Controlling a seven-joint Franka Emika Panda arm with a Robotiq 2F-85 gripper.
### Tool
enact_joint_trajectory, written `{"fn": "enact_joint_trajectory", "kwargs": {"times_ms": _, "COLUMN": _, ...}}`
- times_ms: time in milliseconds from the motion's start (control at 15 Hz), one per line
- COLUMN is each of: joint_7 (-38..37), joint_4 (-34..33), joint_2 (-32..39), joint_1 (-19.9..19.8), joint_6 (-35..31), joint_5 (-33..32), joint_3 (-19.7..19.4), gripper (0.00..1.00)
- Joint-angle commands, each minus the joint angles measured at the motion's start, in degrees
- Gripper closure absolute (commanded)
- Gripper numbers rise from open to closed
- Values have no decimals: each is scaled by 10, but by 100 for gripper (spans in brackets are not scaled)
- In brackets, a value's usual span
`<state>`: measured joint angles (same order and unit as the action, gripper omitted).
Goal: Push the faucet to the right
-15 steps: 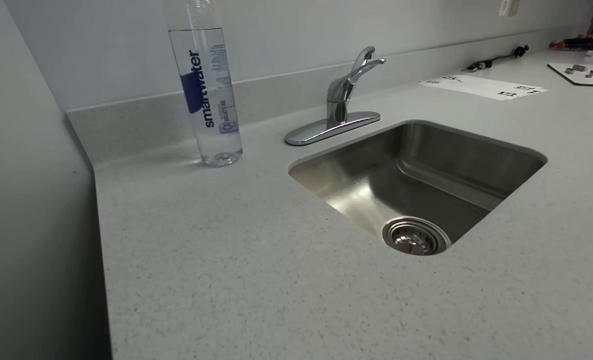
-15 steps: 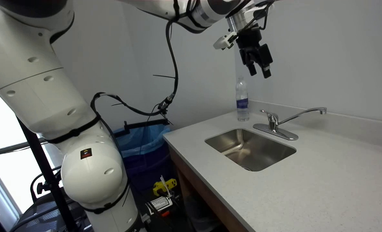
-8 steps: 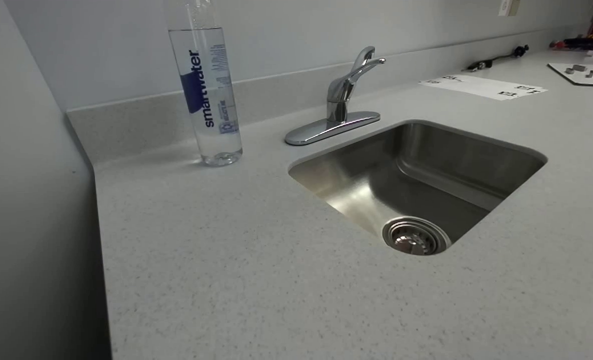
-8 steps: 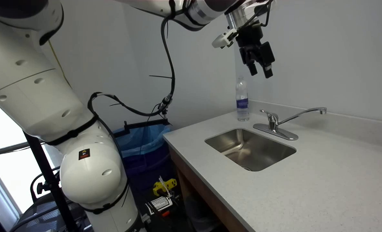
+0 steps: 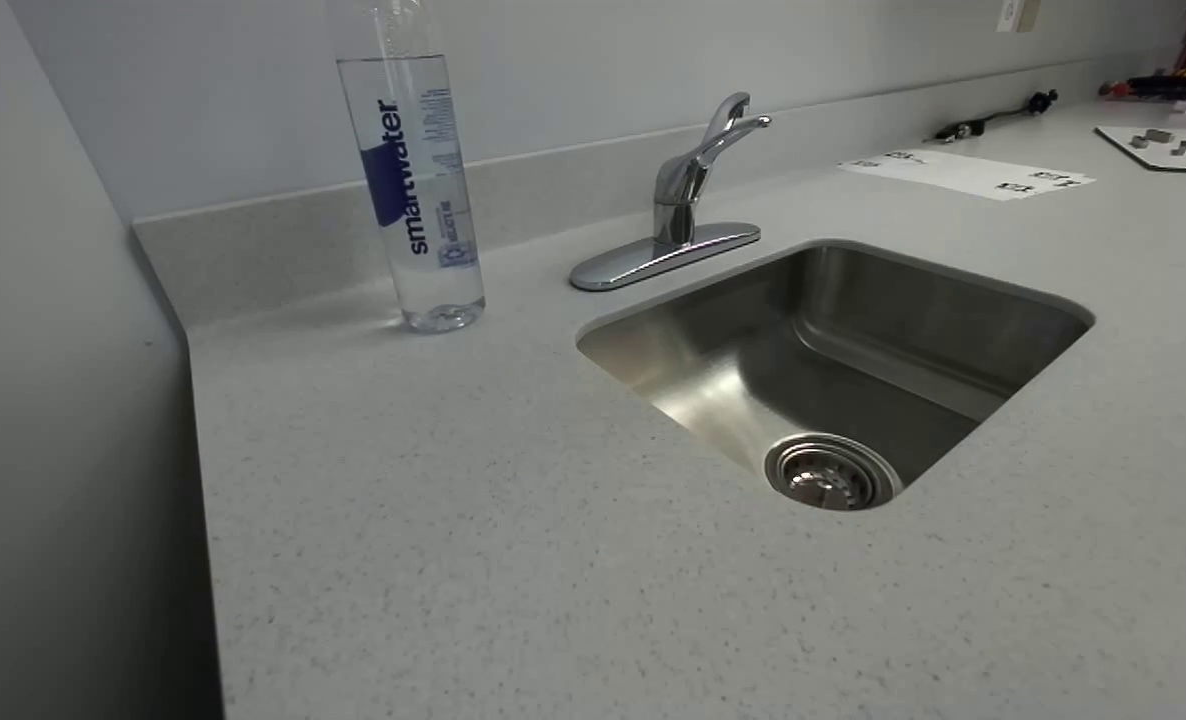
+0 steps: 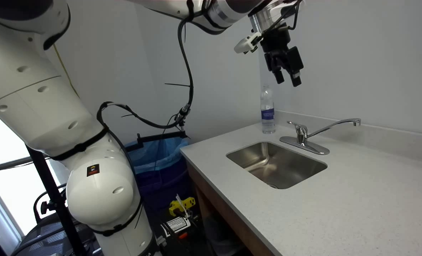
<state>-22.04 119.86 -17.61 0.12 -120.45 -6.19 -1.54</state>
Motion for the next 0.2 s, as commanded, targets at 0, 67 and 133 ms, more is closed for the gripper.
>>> {"fn": "enact_joint_trajectory", "kwargs": {"times_ms": 0, "joint_7": 4, "joint_4": -2, "joint_2": 1, "joint_1": -16, "joint_6": 1, "joint_5": 6, "joint_3": 14, "gripper": 0}}
{"fn": "enact_joint_trajectory", "kwargs": {"times_ms": 67, "joint_7": 4, "joint_4": -2, "joint_2": 1, "joint_1": -16, "joint_6": 1, "joint_5": 6, "joint_3": 14, "gripper": 0}}
{"fn": "enact_joint_trajectory", "kwargs": {"times_ms": 133, "joint_7": 4, "joint_4": -2, "joint_2": 1, "joint_1": -16, "joint_6": 1, "joint_5": 6, "joint_3": 14, "gripper": 0}}
